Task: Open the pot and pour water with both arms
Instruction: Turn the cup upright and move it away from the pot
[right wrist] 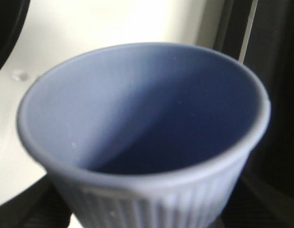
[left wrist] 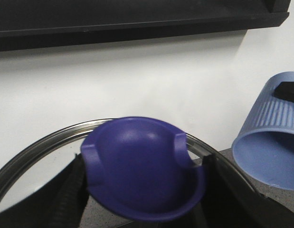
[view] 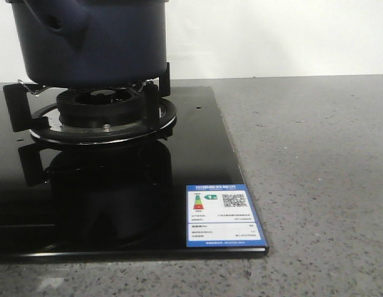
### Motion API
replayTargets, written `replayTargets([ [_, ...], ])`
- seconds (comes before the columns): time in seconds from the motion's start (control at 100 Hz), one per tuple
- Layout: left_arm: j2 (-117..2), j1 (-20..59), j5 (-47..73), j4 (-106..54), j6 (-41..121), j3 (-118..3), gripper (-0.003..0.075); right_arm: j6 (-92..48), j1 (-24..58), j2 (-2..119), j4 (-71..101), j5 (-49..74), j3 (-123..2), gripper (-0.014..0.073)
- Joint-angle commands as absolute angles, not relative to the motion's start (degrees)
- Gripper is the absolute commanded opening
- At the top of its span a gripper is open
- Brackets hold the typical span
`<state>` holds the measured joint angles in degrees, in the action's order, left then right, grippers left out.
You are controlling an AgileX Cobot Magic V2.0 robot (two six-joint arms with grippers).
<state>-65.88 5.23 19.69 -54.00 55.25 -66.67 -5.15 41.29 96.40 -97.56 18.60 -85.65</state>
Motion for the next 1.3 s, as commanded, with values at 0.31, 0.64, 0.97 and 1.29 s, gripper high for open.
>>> replayTargets([
  [0.31,-64.1,5.1,16.0,-55.7,55.3,-69.1,0.0345,9.0,41.4,93.3,-96.1,19.3,-87.9,0.0382],
  [0.64,-64.1,5.1,16.0,-55.7,55.3,-69.1,0.0345,32.3,40.8,86.6,-90.4,35.3,-87.9,0.0382],
  [0.97,-64.1,5.1,16.4,-55.7,55.3,-69.1,0.0345,47.6,25.6,71.0,-65.0,28.3,-78.4,0.0382],
  [1.29,-64.1,5.1,16.5,-55.7,55.3,-69.1,0.0345,64.1,9.9,59.8,-65.0,8.5,-52.5,0.0382],
])
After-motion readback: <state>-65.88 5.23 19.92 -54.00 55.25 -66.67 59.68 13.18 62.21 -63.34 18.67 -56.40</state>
